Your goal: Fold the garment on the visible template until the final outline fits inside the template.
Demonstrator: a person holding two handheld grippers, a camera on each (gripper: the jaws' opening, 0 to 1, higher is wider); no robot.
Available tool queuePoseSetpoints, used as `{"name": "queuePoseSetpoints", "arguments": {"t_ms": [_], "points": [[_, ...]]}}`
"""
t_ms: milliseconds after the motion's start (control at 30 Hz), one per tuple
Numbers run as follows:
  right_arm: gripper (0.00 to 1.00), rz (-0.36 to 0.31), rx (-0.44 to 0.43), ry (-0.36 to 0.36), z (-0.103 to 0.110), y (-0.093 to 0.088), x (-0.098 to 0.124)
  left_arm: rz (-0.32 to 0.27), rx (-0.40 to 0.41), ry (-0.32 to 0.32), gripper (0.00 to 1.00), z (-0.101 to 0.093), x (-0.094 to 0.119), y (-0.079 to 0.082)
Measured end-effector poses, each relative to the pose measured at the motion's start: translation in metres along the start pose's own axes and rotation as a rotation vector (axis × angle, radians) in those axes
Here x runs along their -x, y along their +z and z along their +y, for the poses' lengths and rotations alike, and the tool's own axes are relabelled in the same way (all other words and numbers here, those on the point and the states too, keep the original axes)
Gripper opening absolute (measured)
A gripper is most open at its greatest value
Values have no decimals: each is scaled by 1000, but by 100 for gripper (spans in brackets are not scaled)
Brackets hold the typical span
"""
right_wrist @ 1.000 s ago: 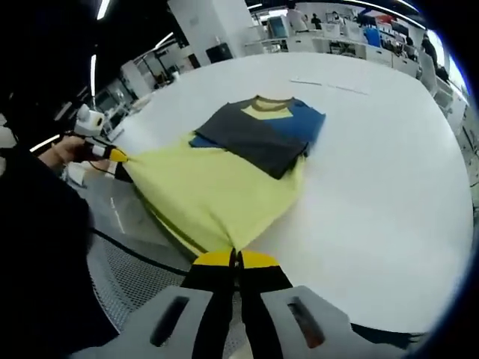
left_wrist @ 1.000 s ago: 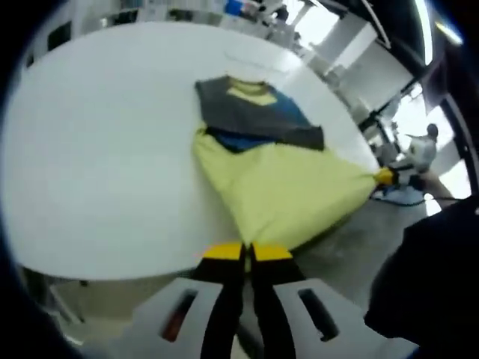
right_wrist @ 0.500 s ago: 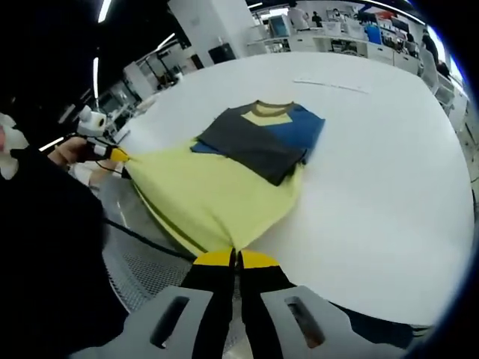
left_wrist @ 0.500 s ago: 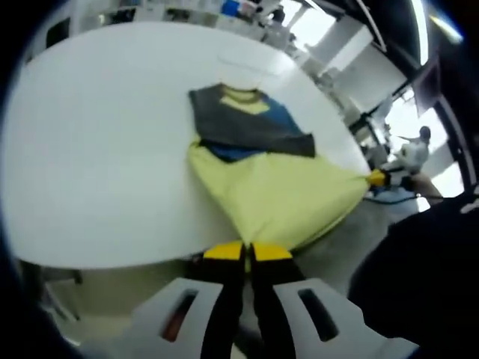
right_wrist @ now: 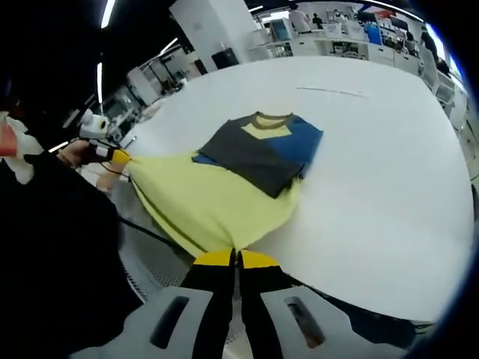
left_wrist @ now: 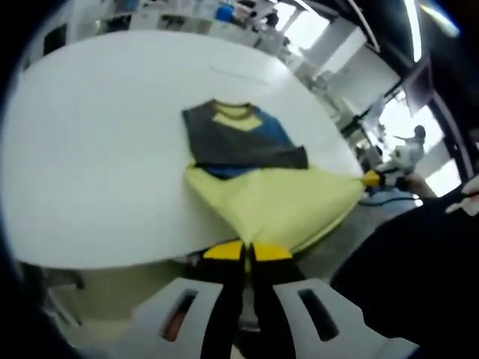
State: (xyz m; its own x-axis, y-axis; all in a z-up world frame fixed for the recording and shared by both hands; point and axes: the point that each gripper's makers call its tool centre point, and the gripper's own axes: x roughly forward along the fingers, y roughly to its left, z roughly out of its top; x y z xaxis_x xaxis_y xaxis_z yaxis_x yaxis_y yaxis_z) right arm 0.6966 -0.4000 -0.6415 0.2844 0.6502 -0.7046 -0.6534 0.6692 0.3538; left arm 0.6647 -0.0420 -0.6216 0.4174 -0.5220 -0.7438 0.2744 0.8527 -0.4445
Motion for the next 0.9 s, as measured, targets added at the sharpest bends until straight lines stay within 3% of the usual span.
{"name": "queuePoseSetpoints", "arguments": {"t_ms": [300,433,600,900], "points": [[1,-44,13,-22,-13,22,6,-39,-13,-12,0,1,1,24],[1,-15,29,-26,-12,19,-3,-25,-30,-10,0,1,-3,23],[1,-26,2,-27,-13,19,-4,-33,-22,-3,0,5,-2,23],[1,-57,22,-46,-21,42,-1,-61,-33,-6,0,6,-3,41]]}}
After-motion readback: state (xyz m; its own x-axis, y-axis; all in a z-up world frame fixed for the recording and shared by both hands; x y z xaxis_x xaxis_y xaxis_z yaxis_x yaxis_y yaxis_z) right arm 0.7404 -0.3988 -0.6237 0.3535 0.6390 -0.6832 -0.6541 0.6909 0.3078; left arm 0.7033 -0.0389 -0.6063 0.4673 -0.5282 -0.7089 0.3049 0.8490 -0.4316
